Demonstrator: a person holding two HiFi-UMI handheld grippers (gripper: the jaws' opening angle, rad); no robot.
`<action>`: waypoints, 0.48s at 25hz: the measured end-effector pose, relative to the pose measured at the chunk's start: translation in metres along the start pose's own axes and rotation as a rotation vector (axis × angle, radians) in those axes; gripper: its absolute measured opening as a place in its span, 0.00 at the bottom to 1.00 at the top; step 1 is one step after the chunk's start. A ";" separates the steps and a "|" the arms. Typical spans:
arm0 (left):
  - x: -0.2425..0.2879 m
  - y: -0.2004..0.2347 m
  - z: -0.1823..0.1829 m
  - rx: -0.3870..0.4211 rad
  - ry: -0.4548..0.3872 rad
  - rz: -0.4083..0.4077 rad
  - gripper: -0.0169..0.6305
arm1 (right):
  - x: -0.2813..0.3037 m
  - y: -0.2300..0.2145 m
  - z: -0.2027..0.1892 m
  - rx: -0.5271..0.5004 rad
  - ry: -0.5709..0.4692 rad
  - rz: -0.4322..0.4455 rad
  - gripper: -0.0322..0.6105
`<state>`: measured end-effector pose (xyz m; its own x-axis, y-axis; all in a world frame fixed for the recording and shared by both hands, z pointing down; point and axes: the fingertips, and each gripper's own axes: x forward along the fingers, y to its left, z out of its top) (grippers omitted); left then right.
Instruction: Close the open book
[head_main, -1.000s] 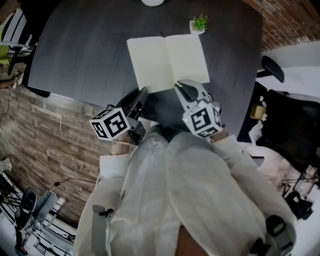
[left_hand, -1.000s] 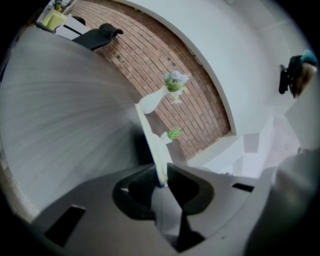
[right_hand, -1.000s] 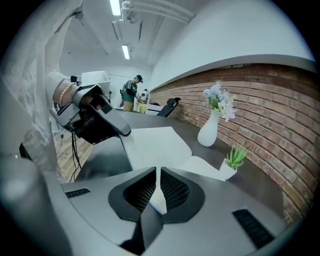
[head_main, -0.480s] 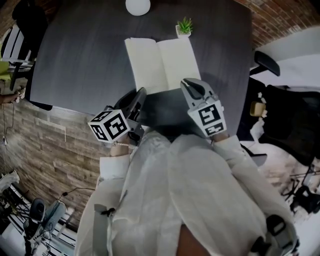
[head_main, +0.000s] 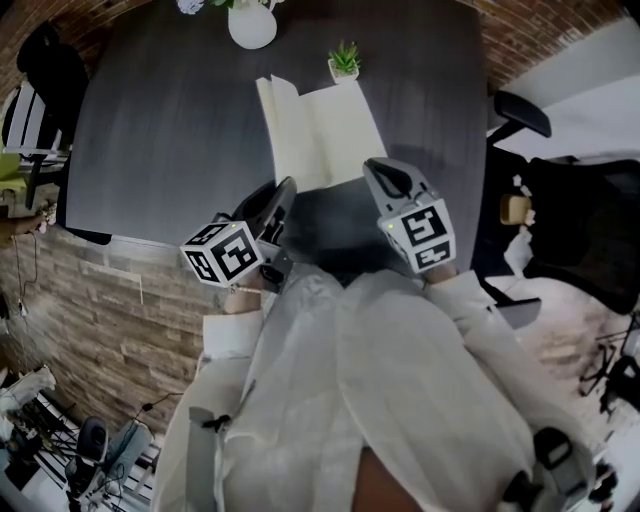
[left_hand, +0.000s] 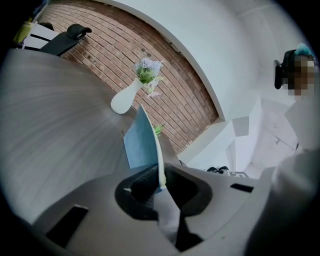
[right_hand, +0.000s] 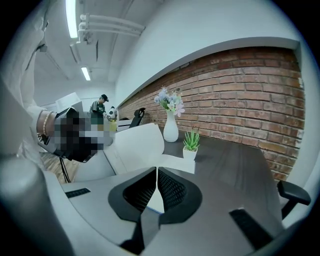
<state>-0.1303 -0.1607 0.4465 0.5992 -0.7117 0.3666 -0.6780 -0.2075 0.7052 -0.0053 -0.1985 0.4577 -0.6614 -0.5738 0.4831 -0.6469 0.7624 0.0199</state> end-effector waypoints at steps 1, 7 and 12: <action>0.003 -0.002 0.000 0.009 0.006 -0.005 0.09 | -0.001 -0.002 0.000 0.008 -0.004 -0.007 0.06; 0.021 -0.019 -0.001 0.057 0.049 -0.036 0.09 | -0.011 -0.015 -0.002 0.075 -0.059 -0.044 0.06; 0.033 -0.028 0.000 0.086 0.080 -0.039 0.09 | -0.018 -0.026 -0.007 0.119 -0.062 -0.061 0.06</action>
<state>-0.0915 -0.1784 0.4388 0.6555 -0.6467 0.3901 -0.6857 -0.2930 0.6663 0.0258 -0.2057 0.4544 -0.6390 -0.6381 0.4296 -0.7247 0.6867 -0.0578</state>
